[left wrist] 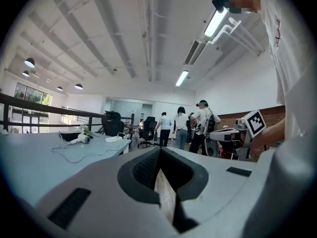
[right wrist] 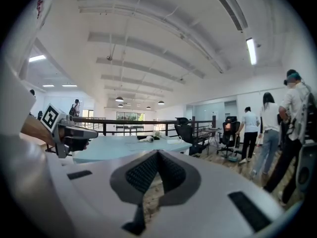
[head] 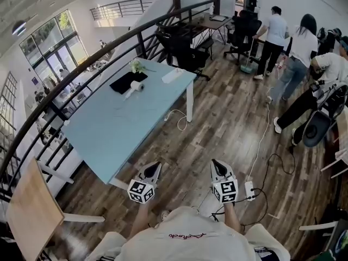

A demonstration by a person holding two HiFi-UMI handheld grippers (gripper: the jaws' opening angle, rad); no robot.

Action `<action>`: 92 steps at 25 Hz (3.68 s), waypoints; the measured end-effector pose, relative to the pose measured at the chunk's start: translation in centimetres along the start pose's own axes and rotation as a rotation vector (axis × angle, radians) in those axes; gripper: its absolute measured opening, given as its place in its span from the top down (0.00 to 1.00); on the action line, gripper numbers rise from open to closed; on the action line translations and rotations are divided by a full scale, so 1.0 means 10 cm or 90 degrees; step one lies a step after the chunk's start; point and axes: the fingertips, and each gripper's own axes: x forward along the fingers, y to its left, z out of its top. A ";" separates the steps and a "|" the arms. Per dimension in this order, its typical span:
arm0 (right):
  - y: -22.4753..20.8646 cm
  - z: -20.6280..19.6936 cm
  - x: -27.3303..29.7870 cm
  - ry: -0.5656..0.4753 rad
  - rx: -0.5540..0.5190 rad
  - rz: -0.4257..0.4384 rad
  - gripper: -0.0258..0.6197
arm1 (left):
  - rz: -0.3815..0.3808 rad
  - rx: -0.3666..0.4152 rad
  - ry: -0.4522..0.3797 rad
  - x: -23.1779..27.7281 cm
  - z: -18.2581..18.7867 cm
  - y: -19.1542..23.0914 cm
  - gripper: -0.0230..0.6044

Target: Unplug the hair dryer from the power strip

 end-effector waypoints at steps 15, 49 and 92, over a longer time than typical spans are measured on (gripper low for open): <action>-0.70 -0.09 -0.04 -0.012 0.014 0.003 0.93 | -0.001 0.007 0.012 0.61 -0.04 -0.46 0.95; -0.71 0.42 2.29 0.016 -0.004 -0.065 0.93 | -0.086 0.001 -0.006 2.03 0.38 1.79 0.95; -0.58 0.61 4.22 0.030 0.010 -0.067 0.93 | -0.089 -0.014 0.011 2.87 0.47 3.53 0.95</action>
